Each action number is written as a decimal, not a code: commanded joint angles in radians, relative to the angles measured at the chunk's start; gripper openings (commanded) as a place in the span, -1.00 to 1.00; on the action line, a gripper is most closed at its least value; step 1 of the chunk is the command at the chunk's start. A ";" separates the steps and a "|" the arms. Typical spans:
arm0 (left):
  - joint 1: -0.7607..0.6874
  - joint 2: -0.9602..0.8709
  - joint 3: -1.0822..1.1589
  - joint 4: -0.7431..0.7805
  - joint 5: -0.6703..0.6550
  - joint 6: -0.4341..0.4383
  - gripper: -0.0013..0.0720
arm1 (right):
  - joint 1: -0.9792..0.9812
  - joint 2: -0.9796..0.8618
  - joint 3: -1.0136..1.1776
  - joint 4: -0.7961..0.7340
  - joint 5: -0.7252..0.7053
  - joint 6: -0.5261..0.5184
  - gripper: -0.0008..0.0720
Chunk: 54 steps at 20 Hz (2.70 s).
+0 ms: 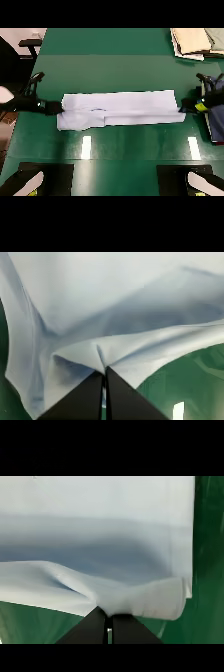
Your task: Fold the shirts.
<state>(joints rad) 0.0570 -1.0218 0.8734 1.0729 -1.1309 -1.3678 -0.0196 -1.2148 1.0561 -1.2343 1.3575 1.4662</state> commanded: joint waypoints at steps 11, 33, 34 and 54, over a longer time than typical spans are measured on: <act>0.001 -0.319 0.315 -0.029 0.060 -0.004 0.40 | -0.097 -0.273 0.276 0.169 0.006 -0.160 0.18; -0.520 -0.582 0.403 -0.221 0.367 -0.128 -0.90 | -0.128 -0.325 0.310 0.493 0.093 -0.305 -0.93; -0.539 -0.623 0.436 -0.224 0.362 -0.127 -0.90 | -0.104 -0.285 0.335 0.515 0.094 -0.293 -0.93; -0.426 -0.612 0.700 -0.051 0.100 -0.125 -0.90 | 0.530 -0.203 0.621 0.537 -0.089 -0.193 -0.93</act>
<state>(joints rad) -0.4557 -1.7370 1.5509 0.9318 -0.9638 -1.4940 0.4088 -1.3899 1.6737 -0.6983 1.3354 1.2728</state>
